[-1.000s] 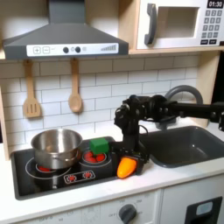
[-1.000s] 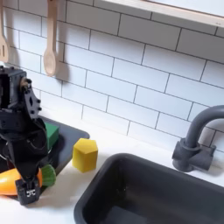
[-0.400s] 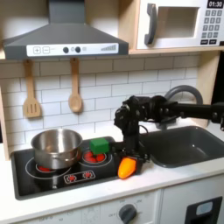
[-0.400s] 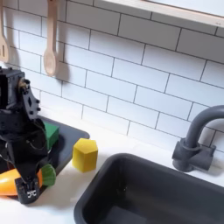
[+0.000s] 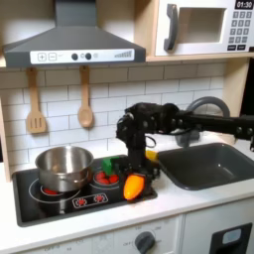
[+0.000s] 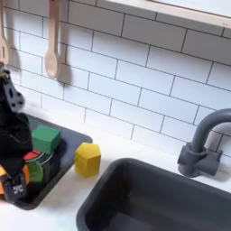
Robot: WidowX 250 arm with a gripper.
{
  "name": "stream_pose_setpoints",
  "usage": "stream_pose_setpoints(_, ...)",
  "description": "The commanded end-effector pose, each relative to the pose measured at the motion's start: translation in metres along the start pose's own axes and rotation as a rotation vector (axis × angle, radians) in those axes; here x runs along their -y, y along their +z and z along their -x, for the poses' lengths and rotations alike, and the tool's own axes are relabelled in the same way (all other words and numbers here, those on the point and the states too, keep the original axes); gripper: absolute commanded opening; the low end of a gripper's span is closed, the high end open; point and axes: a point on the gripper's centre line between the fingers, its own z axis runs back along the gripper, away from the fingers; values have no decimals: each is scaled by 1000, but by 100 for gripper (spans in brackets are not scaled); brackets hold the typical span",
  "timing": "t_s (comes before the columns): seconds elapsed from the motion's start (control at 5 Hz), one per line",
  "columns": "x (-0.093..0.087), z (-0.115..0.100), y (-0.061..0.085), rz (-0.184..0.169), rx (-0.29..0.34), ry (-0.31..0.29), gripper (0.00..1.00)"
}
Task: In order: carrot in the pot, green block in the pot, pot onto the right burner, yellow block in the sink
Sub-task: 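Put the carrot in the pot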
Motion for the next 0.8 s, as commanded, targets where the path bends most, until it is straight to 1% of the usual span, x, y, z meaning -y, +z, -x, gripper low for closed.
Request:
stream_pose_setpoints(0.0,-34,6,50,-7,44,192,0)
stream_pose_setpoints(0.2,-52,3,50,-23,16,412,0)
stream_pose_setpoints(0.4,-69,-4,49,-91,-9,542,0)
stream_pose_setpoints(0.6,-87,-2,49,-127,-36,637,0)
